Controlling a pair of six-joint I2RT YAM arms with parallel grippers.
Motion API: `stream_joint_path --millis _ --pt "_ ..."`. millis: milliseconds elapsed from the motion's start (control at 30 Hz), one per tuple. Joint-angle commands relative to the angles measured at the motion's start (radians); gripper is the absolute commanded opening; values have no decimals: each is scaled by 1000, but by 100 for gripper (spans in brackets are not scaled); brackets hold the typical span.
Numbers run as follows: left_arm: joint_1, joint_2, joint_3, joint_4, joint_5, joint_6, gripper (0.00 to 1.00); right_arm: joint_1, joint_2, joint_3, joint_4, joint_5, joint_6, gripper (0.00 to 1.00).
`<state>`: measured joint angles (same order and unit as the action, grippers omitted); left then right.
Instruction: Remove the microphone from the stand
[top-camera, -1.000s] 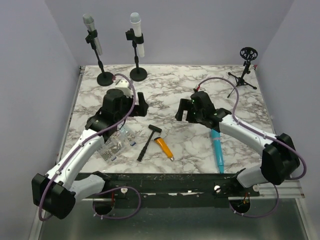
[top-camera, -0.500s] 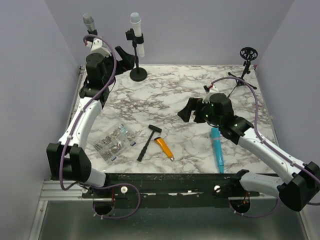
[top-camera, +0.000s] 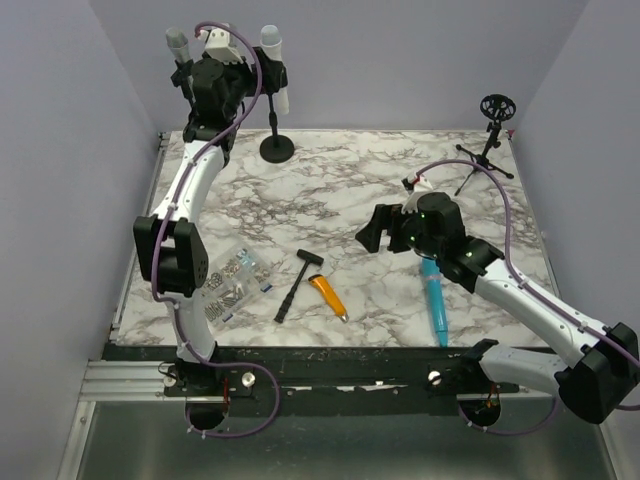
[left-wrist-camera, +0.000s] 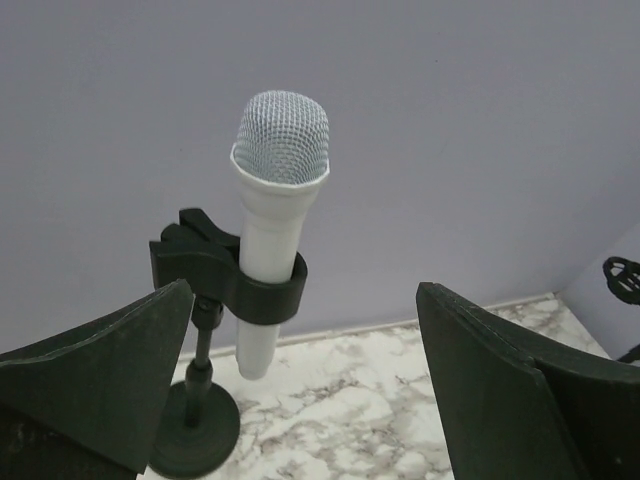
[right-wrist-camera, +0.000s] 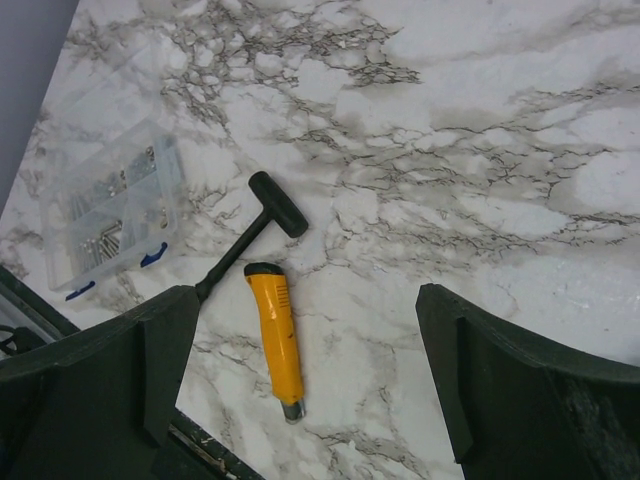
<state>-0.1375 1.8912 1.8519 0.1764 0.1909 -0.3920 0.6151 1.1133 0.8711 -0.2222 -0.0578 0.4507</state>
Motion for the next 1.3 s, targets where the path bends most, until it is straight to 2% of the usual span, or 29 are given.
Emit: stream_joint_path --millis 0,267,400,533,667,800,967,1133,1267 --pt "-2 127 152 73 -35 94 99 -1 31 -3 12 52 -45 100" --pt "-18 366 411 134 -109 41 98 -2 74 7 8 136 -69 100" --pt "-44 420 431 233 -141 76 99 -2 92 5 14 165 -77 100" --pt "-61 467 479 255 -174 100 95 -2 107 12 5 194 -87 100" --pt "-65 481 477 278 -183 94 77 -2 114 22 -7 237 -96 100" --pt "-68 468 453 279 -176 99 63 -2 112 25 -13 240 -96 100" --pt "-71 407 409 245 -156 107 32 -2 113 34 -18 219 -92 100" --pt "-82 329 347 185 -155 106 15 -2 82 31 -35 221 -88 100" --pt "-99 255 289 127 -122 69 7 -2 51 17 -40 197 -81 100"
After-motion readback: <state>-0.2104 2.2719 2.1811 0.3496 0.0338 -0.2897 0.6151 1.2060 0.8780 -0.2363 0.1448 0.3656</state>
